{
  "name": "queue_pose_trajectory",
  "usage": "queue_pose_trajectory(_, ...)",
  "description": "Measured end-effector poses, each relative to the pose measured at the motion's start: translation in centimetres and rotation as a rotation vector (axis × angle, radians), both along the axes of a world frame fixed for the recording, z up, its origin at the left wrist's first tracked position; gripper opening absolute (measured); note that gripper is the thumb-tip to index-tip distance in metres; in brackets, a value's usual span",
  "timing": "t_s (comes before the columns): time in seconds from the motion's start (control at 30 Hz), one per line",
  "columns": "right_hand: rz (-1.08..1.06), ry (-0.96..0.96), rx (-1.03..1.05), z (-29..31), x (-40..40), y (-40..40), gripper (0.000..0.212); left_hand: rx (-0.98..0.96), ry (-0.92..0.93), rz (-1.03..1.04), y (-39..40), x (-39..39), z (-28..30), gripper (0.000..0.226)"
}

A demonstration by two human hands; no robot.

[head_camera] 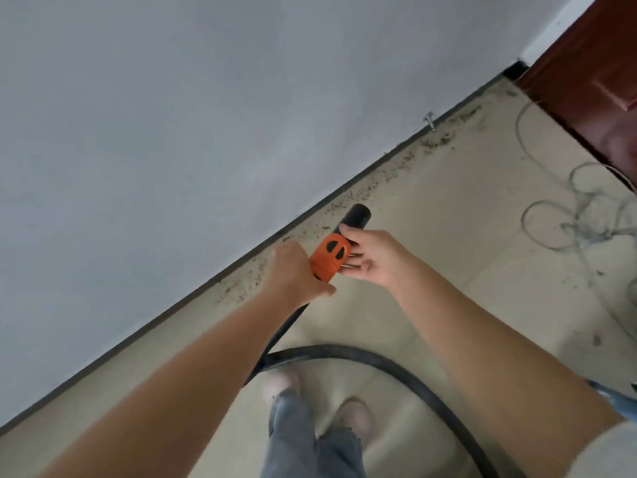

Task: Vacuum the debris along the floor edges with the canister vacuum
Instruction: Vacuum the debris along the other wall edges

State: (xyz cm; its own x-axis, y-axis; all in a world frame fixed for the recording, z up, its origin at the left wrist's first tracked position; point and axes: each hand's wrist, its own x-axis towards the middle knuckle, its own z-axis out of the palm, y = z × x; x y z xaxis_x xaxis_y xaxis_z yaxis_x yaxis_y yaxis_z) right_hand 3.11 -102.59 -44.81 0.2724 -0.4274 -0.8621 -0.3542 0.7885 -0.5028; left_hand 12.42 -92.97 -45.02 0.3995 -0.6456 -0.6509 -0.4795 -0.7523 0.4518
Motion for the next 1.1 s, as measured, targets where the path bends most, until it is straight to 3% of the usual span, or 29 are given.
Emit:
queue_pose_trajectory(0.2, -0.132, 0.045, 0.016, -1.3, 3.8, -3.5, 0.013, 0.050, 0.169, -0.073, 3.1, 5.4, -2.4, 0.031)
queue_pose_trajectory(0.33, -0.182, 0.093, 0.020, -1.4, 4.8, -5.5, 0.011, 0.023, 0.168, -0.104, 4.9, 7.5, -3.4, 0.031)
queue_pose_trajectory(0.47, -0.248, 0.116, 0.023, -2.0, 5.9, -5.7, 0.029, -0.003, 0.247, -0.030, 5.5, 8.0, -4.2, 0.034)
queue_pose_trajectory(0.57, -0.188, 0.047, 0.026, -2.8, 6.2, -4.8, 0.036, -0.053, 0.232, 0.008, 5.2, 7.5, -4.8, 0.032)
queue_pose_trajectory(0.7, -0.091, -0.031, 0.156, -4.4, 6.5, -2.4, 0.017, -0.091, 0.216, 0.120, 3.9, 6.3, -5.8, 0.036)
queue_pose_trajectory(0.8, -0.066, 0.025, 0.179, -6.1, 7.4, -2.4, 0.020, -0.083, 0.215, 0.195, 2.5, 5.6, -6.6, 0.041)
queue_pose_trajectory(0.97, 0.046, 0.172, 0.209, -8.6, 8.1, -6.3, 0.051, 0.088, 0.434, 0.273, 2.2, 4.2, -7.5, 0.049)
queue_pose_trajectory(1.1, 0.138, 0.229, 0.250, -10.1, 7.3, -9.2, 0.052, 0.249, 0.228, 0.299, 2.2, 0.1, -8.0, 0.044)
